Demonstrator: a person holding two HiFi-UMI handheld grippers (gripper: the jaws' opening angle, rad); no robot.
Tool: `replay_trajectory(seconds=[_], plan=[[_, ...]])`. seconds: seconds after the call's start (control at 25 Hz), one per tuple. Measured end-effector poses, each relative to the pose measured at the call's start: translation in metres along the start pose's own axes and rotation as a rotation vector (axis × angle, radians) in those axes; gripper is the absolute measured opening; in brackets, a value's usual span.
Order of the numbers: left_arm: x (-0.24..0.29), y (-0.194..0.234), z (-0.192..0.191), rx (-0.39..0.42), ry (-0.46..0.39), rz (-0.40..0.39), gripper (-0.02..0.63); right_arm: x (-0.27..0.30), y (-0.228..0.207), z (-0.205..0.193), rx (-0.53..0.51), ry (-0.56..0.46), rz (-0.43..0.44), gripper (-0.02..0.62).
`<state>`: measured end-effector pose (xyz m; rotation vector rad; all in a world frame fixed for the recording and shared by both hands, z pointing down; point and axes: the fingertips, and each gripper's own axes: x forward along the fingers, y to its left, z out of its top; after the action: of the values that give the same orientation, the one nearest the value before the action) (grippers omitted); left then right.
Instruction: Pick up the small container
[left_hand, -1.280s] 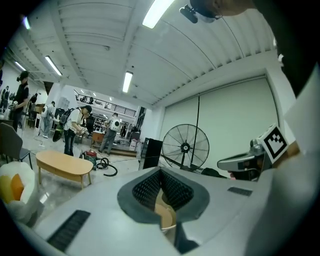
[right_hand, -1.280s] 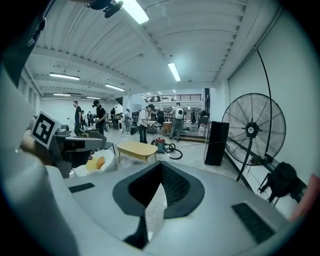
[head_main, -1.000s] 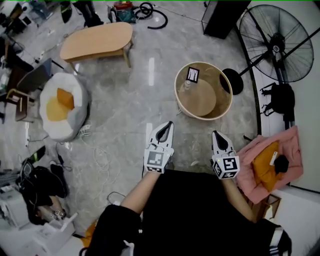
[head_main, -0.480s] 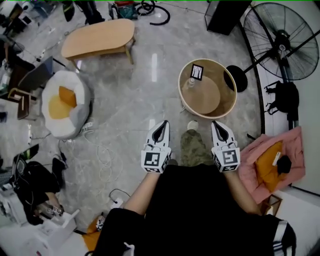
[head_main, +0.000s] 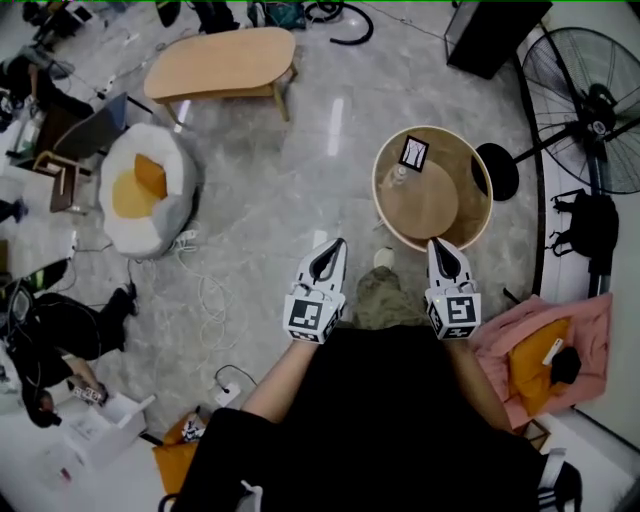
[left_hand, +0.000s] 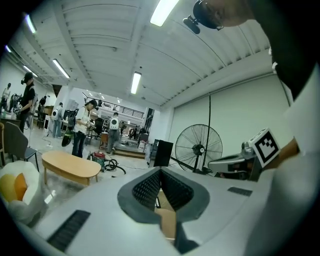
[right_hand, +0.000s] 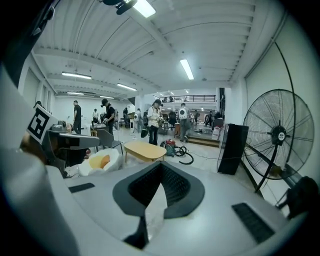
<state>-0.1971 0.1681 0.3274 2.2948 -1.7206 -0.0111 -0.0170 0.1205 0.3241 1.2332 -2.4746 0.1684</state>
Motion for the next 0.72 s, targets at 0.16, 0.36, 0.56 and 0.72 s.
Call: replay_trajectory(seconds=[0.16, 0.36, 0.56, 0.72], plan=[[0.045, -0.009, -0.005, 0.007, 0.019, -0.016, 0.018, 0.022, -0.035, -0.002, -0.011, 0.008, 0.014, 0.021], [0.107, -0.016, -0.013, 0.007, 0.068, -0.028, 0.018, 0.049, -0.082, -0.016, 0.018, 0.018, 0.000, 0.021], [0.169, -0.022, -0.030, -0.004, 0.157, -0.027, 0.019, 0.082, -0.130, -0.030, 0.081, 0.068, 0.013, 0.021], [0.211, -0.020, -0.043, 0.010, 0.202, -0.028, 0.019, 0.109, -0.160, -0.038, 0.099, 0.087, 0.031, 0.021]])
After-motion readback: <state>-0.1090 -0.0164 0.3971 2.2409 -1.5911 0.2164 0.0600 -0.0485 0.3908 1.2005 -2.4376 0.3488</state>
